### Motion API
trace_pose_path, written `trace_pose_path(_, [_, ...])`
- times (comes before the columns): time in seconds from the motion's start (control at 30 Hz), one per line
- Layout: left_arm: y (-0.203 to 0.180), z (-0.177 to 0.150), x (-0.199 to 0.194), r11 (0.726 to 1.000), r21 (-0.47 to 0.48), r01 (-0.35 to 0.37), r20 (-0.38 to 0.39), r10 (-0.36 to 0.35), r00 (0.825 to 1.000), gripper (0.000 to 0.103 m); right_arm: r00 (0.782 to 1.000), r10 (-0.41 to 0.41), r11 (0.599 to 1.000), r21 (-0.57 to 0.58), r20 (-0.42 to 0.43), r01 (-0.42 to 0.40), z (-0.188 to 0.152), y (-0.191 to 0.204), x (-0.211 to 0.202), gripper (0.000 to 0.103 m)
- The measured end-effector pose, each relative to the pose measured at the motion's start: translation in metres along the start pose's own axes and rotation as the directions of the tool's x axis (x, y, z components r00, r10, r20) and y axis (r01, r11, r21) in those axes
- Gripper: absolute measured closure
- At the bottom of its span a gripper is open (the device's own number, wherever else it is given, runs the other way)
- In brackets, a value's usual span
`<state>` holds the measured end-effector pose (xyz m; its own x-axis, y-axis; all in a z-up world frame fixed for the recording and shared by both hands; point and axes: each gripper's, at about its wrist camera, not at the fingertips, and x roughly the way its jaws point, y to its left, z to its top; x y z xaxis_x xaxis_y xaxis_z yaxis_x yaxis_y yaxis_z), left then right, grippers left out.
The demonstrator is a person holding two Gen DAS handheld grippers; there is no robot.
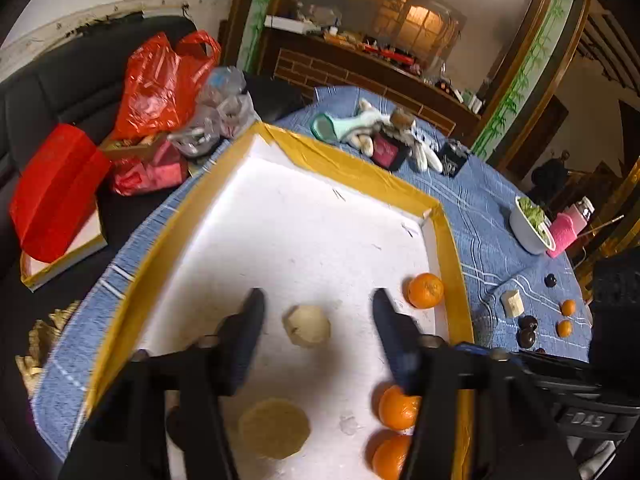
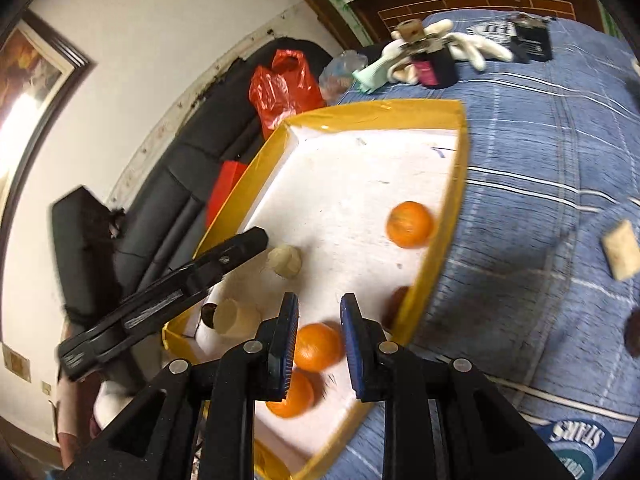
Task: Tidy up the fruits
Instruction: 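Place the beige cube and red date into the white tray and release, then grasp a dark red date with the right tool, then carry the dark red date into the white tray and open the right tool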
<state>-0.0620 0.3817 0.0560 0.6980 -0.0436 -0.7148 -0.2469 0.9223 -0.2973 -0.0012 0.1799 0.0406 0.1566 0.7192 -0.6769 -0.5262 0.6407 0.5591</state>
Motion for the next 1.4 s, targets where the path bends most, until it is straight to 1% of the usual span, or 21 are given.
trace_pose_path(0.03, [0.001,0.0,-0.005,1.0,0.0,0.0,0.012,0.0,1.0,0.042,1.0,-0.003,1.0,-0.005,-0.004,0.003,0.0,0.001,0.002,0.074])
trace_pose_path(0.07, [0.002,-0.001,-0.009,1.0,-0.002,0.001,0.018,-0.001,1.0,0.04,1.0,-0.006,1.0,-0.011,-0.007,0.006,0.001,0.004,0.005,0.069])
trace_pose_path(0.13, [0.006,-0.002,-0.017,1.0,-0.009,0.004,0.029,-0.004,1.0,0.033,1.0,-0.01,1.0,-0.012,-0.004,0.01,0.001,0.007,0.008,0.058])
trace_pose_path(0.17, [0.007,-0.002,-0.021,1.0,-0.012,0.003,0.033,-0.002,0.999,0.03,1.0,-0.007,1.0,-0.01,0.001,0.007,0.002,0.007,0.007,0.055])
trace_pose_path(0.27, [0.01,-0.005,-0.029,1.0,-0.028,0.0,0.038,0.001,0.999,0.028,1.0,0.004,1.0,0.011,0.02,-0.004,0.002,0.003,-0.002,0.054])
trace_pose_path(0.4, [0.007,-0.01,-0.036,0.998,-0.062,0.02,0.033,-0.018,0.999,0.026,0.999,0.031,0.997,0.067,0.039,-0.033,-0.004,-0.01,-0.022,0.053])
trace_pose_path(0.47, [0.0,-0.014,-0.042,0.998,-0.056,0.035,0.04,-0.033,0.999,0.026,0.997,0.05,0.993,0.102,0.057,-0.055,-0.008,-0.019,-0.037,0.053])
trace_pose_path(0.53, [-0.011,-0.02,-0.051,0.998,-0.038,0.054,0.054,-0.052,0.997,0.026,0.995,0.036,0.994,0.099,0.09,-0.045,-0.013,-0.028,-0.057,0.053])
trace_pose_path(0.6, [-0.019,-0.025,-0.059,0.997,-0.022,0.068,0.067,-0.066,0.996,0.025,0.992,-0.026,0.996,0.086,0.127,0.015,-0.02,-0.038,-0.081,0.053])
trace_pose_path(0.7, [-0.028,-0.034,-0.068,0.996,-0.012,0.093,0.077,-0.092,0.993,0.022,0.972,-0.159,0.984,0.103,0.171,0.143,-0.032,-0.066,-0.117,0.053])
trace_pose_path(0.77, [-0.031,-0.038,-0.07,0.993,-0.02,0.117,0.072,-0.116,0.991,0.022,0.948,-0.267,0.961,0.126,0.175,0.247,-0.043,-0.089,-0.137,0.054])
trace_pose_path(0.8, [-0.034,-0.04,-0.07,0.991,-0.027,0.13,0.068,-0.128,0.989,0.022,0.93,-0.326,0.942,0.141,0.17,0.305,-0.049,-0.102,-0.145,0.054])
trace_pose_path(0.87, [-0.037,-0.043,-0.069,0.99,-0.031,0.14,0.061,-0.138,0.989,0.022,0.92,-0.362,0.926,0.169,0.151,0.337,-0.058,-0.119,-0.151,0.054])
trace_pose_path(0.93, [-0.042,-0.046,-0.067,0.989,-0.029,0.144,0.05,-0.143,0.988,0.022,0.92,-0.369,0.919,0.198,0.132,0.34,-0.066,-0.133,-0.151,0.054])
trace_pose_path(1.1, [-0.051,-0.053,-0.069,0.989,-0.016,0.149,0.043,-0.148,0.988,0.022,0.893,-0.438,0.892,0.176,0.101,0.417,-0.073,-0.14,-0.132,0.055])
trace_pose_path(1.17, [-0.049,-0.055,-0.071,0.989,-0.016,0.146,0.046,-0.145,0.988,0.022,0.862,-0.499,0.863,0.142,0.092,0.484,-0.078,-0.138,-0.125,0.076])
trace_pose_path(1.2, [-0.046,-0.056,-0.072,0.99,-0.022,0.142,0.049,-0.141,0.989,0.022,0.843,-0.529,0.847,0.117,0.095,0.518,-0.079,-0.133,-0.123,0.079])
trace_pose_path(1.23, [-0.042,-0.056,-0.072,0.99,-0.032,0.138,0.051,-0.136,0.989,0.022,0.841,-0.533,0.845,0.112,0.097,0.523,-0.079,-0.132,-0.123,0.082])
trace_pose_path(1.27, [-0.039,-0.055,-0.072,0.99,-0.042,0.136,0.053,-0.134,0.99,0.022,0.843,-0.528,0.848,0.113,0.102,0.518,-0.08,-0.131,-0.124,0.082])
trace_pose_path(1.33, [-0.028,-0.054,-0.072,0.989,-0.074,0.131,0.062,-0.126,0.99,0.022,0.86,-0.497,0.867,0.116,0.118,0.485,-0.08,-0.126,-0.129,0.082])
trace_pose_path(1.4, [-0.015,-0.053,-0.073,0.986,-0.107,0.125,0.076,-0.117,0.99,0.022,0.893,-0.429,0.903,0.104,0.137,0.417,-0.076,-0.109,-0.129,0.082])
